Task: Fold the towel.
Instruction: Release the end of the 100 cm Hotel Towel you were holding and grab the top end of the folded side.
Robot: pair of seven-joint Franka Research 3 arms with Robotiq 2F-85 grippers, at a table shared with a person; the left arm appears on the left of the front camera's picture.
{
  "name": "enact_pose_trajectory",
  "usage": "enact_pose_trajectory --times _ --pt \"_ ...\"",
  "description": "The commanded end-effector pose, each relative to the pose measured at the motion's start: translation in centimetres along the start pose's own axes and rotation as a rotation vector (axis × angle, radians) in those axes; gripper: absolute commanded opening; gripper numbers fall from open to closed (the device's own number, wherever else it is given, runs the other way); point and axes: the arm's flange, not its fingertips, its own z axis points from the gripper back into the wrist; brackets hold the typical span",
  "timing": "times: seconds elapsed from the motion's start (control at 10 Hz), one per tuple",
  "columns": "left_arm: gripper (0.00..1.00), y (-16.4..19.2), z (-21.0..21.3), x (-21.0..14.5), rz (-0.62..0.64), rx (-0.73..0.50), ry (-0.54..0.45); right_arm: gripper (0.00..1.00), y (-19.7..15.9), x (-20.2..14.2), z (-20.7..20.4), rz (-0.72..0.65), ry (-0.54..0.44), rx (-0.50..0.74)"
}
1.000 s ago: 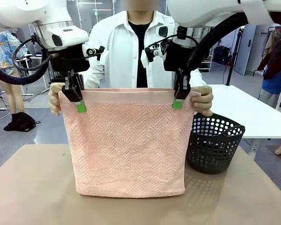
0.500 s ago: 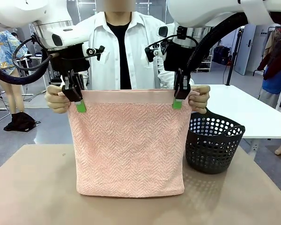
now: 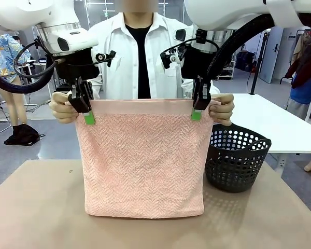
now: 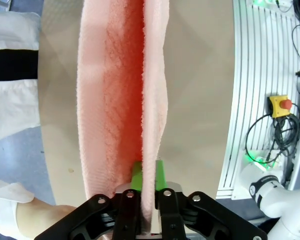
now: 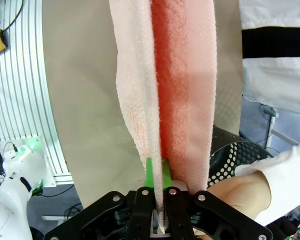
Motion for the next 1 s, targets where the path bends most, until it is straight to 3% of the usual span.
enact_pose_trajectory --times 0.0,0.1,0.2,0.3,0.4,0.5,0.6,0.7,0.8,0.9 --pt "0.62 -0.3 0.3 -0.2 -0.016 0.013 -0.010 0.36 0.3 -0.1 0.0 0.011 0.007 -0.007" --pt "0.77 -0.4 0.6 -0.3 -0.002 0.023 -0.018 0.69 0.4 -0.2 0.1 0.006 0.001 -0.011" --pt "0.99 -0.9 1.4 -0.4 0.019 0.057 -0.011 0.40 0.6 -0.6 0.6 0.002 -0.003 -0.024" --pt "1.00 -1.5 2.3 -0.4 0.010 0.078 -0.022 1.00 0.8 -0.9 1.2 0.001 -0.005 -0.040" --pt "1.00 -1.8 3.1 -0.2 0.007 0.095 -0.025 0.73 0.7 -1.2 1.7 -0.007 -0.013 -0.057" --pt "1.00 -2.0 3.7 0.0 0.007 0.116 -0.019 1.00 0.8 -1.3 2.3 -0.004 -0.015 -0.070" --pt "0.93 -2.3 4.5 0.2 -0.001 0.141 -0.019 1.00 1.0 -1.3 3.3 0.006 -0.021 -0.101" --pt "1.00 -2.6 5.5 0.5 -0.006 0.169 -0.027 1.00 1.3 -1.5 4.8 0.011 -0.042 -0.145" --pt "1.00 -2.7 6.2 0.6 -0.004 0.186 -0.033 0.87 1.3 -1.7 5.9 0.003 -0.057 -0.173" --pt "1.00 -2.5 6.6 0.9 -0.002 0.195 -0.034 0.91 1.2 -1.7 6.6 0.006 -0.061 -0.187"
